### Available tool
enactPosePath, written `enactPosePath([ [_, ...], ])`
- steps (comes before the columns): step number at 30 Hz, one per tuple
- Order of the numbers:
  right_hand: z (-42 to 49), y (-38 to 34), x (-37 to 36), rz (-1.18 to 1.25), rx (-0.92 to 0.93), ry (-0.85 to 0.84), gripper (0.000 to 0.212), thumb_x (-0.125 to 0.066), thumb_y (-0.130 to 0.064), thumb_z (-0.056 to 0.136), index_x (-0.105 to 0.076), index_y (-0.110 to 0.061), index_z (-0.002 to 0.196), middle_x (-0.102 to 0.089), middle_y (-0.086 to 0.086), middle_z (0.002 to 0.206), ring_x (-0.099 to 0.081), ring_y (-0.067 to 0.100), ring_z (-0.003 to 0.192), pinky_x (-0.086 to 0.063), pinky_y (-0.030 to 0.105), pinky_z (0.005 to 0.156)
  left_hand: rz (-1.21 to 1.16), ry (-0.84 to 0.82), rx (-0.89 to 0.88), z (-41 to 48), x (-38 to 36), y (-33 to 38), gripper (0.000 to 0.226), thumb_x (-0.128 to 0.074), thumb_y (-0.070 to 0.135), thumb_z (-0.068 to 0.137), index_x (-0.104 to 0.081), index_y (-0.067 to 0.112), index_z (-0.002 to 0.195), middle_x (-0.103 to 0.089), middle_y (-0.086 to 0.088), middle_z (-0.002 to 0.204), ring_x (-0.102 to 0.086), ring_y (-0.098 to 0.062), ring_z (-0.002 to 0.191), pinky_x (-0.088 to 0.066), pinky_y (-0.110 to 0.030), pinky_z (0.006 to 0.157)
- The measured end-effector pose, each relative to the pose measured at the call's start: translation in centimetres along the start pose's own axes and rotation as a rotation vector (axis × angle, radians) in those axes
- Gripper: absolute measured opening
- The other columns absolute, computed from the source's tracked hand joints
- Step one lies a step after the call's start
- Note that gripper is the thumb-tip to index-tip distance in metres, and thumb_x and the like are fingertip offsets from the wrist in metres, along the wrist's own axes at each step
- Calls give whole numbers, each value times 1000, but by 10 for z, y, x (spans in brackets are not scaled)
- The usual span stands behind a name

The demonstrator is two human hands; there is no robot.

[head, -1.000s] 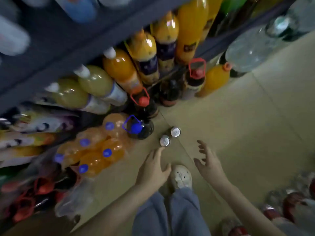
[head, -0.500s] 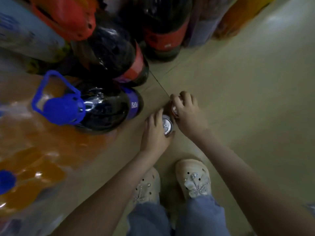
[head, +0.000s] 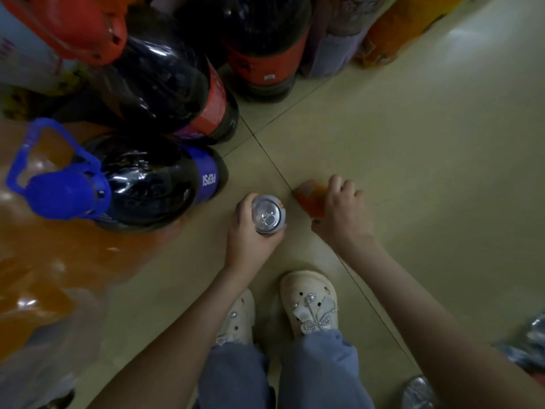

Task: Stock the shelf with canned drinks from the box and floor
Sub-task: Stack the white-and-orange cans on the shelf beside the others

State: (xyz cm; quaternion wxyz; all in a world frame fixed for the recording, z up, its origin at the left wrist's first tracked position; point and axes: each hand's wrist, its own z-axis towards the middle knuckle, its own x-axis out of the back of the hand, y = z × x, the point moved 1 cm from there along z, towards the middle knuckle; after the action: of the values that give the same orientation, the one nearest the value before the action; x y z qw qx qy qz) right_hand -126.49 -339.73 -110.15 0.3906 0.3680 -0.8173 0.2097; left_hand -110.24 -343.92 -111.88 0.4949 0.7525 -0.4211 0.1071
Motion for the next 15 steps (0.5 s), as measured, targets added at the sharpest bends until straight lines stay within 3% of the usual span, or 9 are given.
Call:
enactPosePath([
  [2, -2, 10, 8, 277, -194, -138, 44, -72, -39, 73, -53, -5, 93, -57, 15, 95, -58, 34, 94, -41, 34, 68, -7, -12, 16, -14, 7, 12, 71, -85, 21, 61, -50, 10, 122, -59, -6, 117, -57, -20, 105, -43, -21, 82],
  [4, -20, 17, 32, 484, -367, -293, 46, -73, -52, 68, -58, -9, 75, -63, 12, 81, -64, 25, 88, -48, 30, 68, -14, -18, 36, -33, 22, 31, 72, -85, 24, 60, -50, 13, 122, -61, -4, 116, -59, -20, 104, -46, -23, 82],
  [6, -50, 24, 67, 697, -522, -388, 52, -77, -50, 67, -60, -6, 88, -64, 10, 88, -63, 21, 86, -50, 29, 74, -30, -39, 52, -56, 47, 60, 73, -85, 29, 59, -49, 17, 120, -63, 0, 115, -61, -17, 103, -47, -23, 84],
  [9, -114, 28, 141, 1274, -705, -528, 55, -75, -35, 76, -58, 5, 109, -65, 15, 96, -63, 21, 77, -58, 32, 65, -96, -80, 61, -96, 101, 128, 67, -81, 42, 55, -50, 28, 113, -65, 8, 110, -63, -10, 101, -49, -23, 84],
  [12, -178, 18, 234, 1717, -670, -705, 38, -63, -34, 83, -61, -4, 106, -65, 13, 96, -62, 21, 80, -58, 35, 70, -260, -71, 108, -145, 165, 218, 53, -73, 48, 49, -52, 40, 97, -65, 18, 97, -63, -1, 92, -49, -20, 82],
  [15, -237, 3, 328, 1913, -493, -765, 35, -58, -35, 82, -65, -7, 102, -69, 13, 94, -67, 22, 81, -54, 39, 81, -364, -3, 87, -193, 234, 295, 54, -74, 46, 48, -55, 38, 98, -64, 22, 93, -60, 11, 87, -44, -11, 80],
])
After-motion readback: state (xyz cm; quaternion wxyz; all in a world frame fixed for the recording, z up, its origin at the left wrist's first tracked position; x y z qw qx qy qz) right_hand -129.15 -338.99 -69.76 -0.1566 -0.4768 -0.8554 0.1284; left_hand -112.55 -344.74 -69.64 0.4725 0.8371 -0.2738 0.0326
